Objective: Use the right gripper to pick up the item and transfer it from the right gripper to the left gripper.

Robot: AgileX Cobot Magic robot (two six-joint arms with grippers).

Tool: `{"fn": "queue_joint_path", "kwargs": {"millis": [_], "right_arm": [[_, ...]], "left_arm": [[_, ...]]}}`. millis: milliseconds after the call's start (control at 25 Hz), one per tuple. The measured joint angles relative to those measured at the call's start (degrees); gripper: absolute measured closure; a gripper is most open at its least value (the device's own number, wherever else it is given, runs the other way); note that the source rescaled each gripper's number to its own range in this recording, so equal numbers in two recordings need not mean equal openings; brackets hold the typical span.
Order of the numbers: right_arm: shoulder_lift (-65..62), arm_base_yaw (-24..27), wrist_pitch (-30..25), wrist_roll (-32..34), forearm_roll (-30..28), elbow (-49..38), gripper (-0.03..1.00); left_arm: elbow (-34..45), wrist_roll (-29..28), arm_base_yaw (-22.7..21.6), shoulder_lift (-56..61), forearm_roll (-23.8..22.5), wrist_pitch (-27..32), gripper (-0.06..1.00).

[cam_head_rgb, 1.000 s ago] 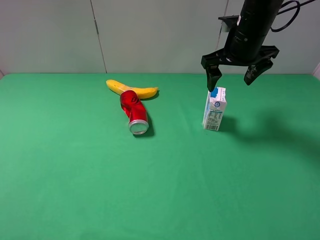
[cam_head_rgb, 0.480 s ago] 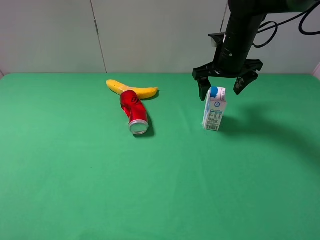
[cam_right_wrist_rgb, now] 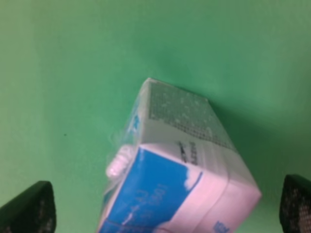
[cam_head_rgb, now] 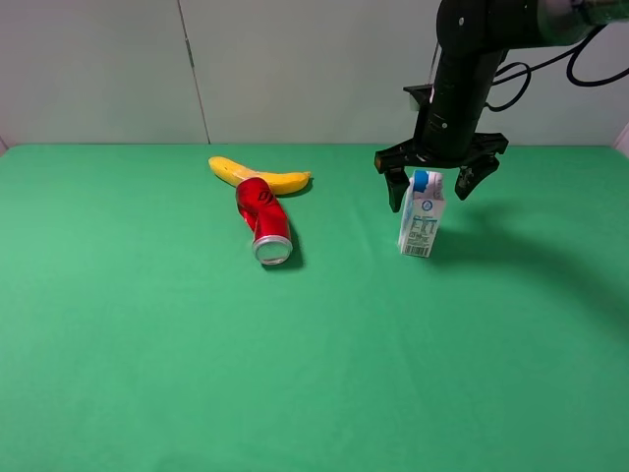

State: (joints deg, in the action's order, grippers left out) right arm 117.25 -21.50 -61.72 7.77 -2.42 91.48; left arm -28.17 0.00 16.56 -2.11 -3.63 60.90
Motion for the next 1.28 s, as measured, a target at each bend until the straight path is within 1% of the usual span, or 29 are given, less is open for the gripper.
{"fn": "queue_joint_path", "kwargs": {"millis": [40, 80, 160, 280, 360, 880, 1160, 1280], "right_arm": [[0.00, 0.00, 0.00, 0.01, 0.00, 0.00, -0.02], [0.00, 0.00, 0.00, 0.06, -0.01, 0.00, 0.04], [0.00, 0.00, 0.00, 0.08, -0.27, 0.00, 0.25], [0.00, 0.00, 0.08, 0.27, -0.39, 0.00, 0.69], [0.00, 0.00, 0.07, 0.34, -0.33, 0.00, 0.96], [-0.52, 0.00, 0.19, 0.44, -0.33, 0.00, 0.97], [-7.76, 0.00, -0.28, 0.45, 0.03, 0.00, 0.97], [-10.89, 0.00, -1.75, 0.45, 0.22, 0.00, 0.97]], "left_arm": [[0.00, 0.00, 0.00, 0.00, 0.00, 0.00, -0.03], [0.00, 0.00, 0.00, 0.00, 0.00, 0.00, -0.03], [0.00, 0.00, 0.00, 0.00, 0.00, 0.00, -0.03], [0.00, 0.00, 0.00, 0.00, 0.00, 0.00, -0.03], [0.00, 0.00, 0.00, 0.00, 0.00, 0.00, -0.03], [0.00, 0.00, 0.00, 0.00, 0.00, 0.00, -0.03], [0.00, 0.00, 0.00, 0.00, 0.00, 0.00, -0.03], [0.00, 0.00, 0.00, 0.00, 0.00, 0.00, -0.03]]}}
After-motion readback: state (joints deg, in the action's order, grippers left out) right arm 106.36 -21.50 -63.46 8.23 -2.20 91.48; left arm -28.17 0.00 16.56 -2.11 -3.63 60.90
